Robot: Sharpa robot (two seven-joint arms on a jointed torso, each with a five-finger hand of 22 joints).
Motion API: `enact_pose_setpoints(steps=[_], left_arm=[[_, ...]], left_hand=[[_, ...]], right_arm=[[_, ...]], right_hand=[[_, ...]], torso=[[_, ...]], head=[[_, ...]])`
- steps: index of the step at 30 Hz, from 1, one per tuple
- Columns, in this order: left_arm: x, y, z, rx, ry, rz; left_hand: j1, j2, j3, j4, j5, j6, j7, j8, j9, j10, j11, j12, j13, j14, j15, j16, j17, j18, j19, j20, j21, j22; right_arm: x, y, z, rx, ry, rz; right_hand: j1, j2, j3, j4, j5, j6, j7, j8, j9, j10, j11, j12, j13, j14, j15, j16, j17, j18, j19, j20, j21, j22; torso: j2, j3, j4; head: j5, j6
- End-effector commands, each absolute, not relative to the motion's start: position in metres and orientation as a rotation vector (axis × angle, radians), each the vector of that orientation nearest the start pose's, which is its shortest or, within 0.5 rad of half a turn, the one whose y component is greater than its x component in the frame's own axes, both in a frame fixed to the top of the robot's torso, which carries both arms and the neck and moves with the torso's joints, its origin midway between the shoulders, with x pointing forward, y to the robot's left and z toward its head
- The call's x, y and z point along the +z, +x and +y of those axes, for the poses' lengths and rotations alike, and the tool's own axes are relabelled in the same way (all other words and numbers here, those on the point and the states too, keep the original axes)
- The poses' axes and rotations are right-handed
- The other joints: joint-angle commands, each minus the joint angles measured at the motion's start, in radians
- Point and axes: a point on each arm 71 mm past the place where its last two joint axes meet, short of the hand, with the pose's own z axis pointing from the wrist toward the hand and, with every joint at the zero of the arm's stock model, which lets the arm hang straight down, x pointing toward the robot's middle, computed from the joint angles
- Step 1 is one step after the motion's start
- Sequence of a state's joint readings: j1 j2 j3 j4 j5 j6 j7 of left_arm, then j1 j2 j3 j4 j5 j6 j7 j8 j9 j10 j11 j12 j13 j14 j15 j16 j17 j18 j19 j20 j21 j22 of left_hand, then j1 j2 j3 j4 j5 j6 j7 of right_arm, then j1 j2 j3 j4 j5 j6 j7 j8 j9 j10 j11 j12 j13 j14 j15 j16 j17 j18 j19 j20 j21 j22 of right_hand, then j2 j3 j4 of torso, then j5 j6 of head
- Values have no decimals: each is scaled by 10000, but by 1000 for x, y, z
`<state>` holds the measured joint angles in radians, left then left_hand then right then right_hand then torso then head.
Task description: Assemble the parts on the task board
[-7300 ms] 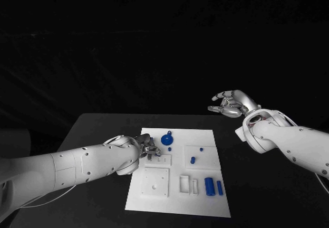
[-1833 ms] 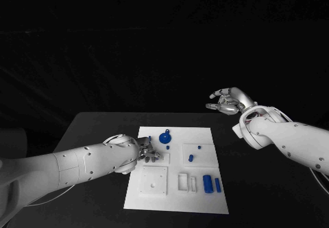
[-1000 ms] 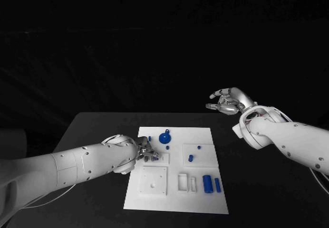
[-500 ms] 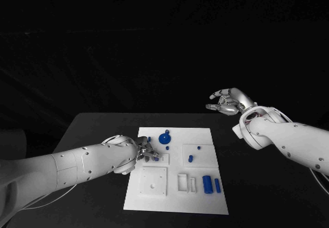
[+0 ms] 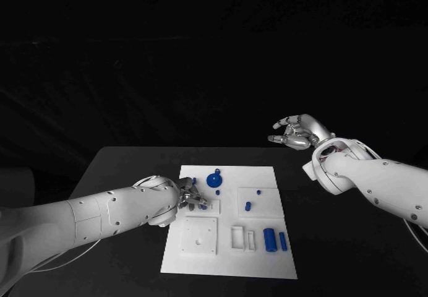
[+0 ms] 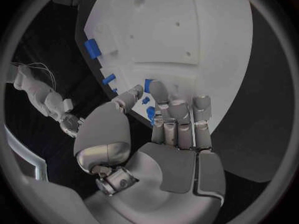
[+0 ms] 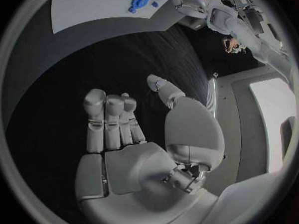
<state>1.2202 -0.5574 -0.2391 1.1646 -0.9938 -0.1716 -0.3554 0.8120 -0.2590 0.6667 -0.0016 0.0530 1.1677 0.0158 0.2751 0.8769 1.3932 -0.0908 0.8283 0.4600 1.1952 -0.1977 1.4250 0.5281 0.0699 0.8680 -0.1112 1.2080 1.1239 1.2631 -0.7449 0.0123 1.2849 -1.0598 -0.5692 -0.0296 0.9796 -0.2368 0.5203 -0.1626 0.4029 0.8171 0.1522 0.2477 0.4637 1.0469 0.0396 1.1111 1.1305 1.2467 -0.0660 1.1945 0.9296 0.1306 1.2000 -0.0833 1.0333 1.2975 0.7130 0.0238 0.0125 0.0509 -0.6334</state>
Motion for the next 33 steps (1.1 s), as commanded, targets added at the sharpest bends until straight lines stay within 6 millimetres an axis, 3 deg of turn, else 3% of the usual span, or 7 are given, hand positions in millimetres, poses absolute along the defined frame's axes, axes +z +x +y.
enact_pose_setpoints(steps=[1, 10, 21, 29, 33], left_arm=[[-283, 518, 177, -4386, -2828, 21694], [-283, 518, 177, -4273, -2724, 21737], [-284, 519, 178, -4124, -2718, 21729], [-284, 521, 177, -4065, -2736, 21710], [-284, 521, 177, -4063, -2698, 21771]], left_hand=[[-24, -160, -115, 14, -46, -69, 60, -79, -26, -43, 38, -14, 21, -24, 49, -25, -20, 40, -102, -1572, 64, -18], [-81, -252, -212, 61, -46, -67, 68, -118, -65, -80, 47, -10, 35, -48, 59, -30, -34, 37, -137, -1568, 66, -37], [-68, -197, -220, 99, -45, -52, 66, -132, -82, -88, 44, 3, 49, -48, 56, -21, -38, 42, -142, -1573, 72, -51], [121, -5, -138, 113, -44, -41, 65, -161, -108, -112, 42, 16, 71, -53, 53, -13, -51, 57, -138, -1585, 95, -79], [395, 242, -80, -2, -43, -39, 68, -178, -118, -126, 44, 27, 88, -58, 54, -6, -61, 62, -145, -1589, 121, -93]], right_arm=[[-135, 548, -237, 7158, 3351, 13920], [-135, 548, -237, 7155, 3352, 13924], [-136, 548, -237, 7157, 3348, 13934], [-136, 548, -237, 7164, 3340, 13942], [-136, 548, -236, 7165, 3337, 13959]], right_hand=[[-66, 69, -48, -1, 21, 101, 40, 36, 3, -58, 23, 53, -11, 17, -30, -45, -12, 1312, 33, -11, -64, 10], [-81, 65, -60, 5, 15, 91, 43, 30, 0, -63, 25, 56, -20, 15, -28, -48, -13, 1312, 31, -9, -69, 12], [-89, 67, -68, 11, 14, 81, 45, 25, -3, -67, 27, 60, -28, 14, -26, -50, -14, 1312, 31, -9, -74, 13], [-93, 71, -70, 15, 16, 79, 45, 24, -4, -67, 27, 63, -32, 14, -25, -50, -14, 1312, 32, -9, -76, 14], [-93, 73, -71, 16, 17, 79, 45, 24, -4, -67, 27, 65, -34, 15, -25, -50, -14, 1312, 32, -9, -77, 15]], torso=[[1, -6, 2], [6, 1, -2], [7, -3, 2], [10, -3, -8], [9, -4, -4]], head=[[-1, -2], [-13, -13], [-10, -13], [-22, -34], [-24, -48]])
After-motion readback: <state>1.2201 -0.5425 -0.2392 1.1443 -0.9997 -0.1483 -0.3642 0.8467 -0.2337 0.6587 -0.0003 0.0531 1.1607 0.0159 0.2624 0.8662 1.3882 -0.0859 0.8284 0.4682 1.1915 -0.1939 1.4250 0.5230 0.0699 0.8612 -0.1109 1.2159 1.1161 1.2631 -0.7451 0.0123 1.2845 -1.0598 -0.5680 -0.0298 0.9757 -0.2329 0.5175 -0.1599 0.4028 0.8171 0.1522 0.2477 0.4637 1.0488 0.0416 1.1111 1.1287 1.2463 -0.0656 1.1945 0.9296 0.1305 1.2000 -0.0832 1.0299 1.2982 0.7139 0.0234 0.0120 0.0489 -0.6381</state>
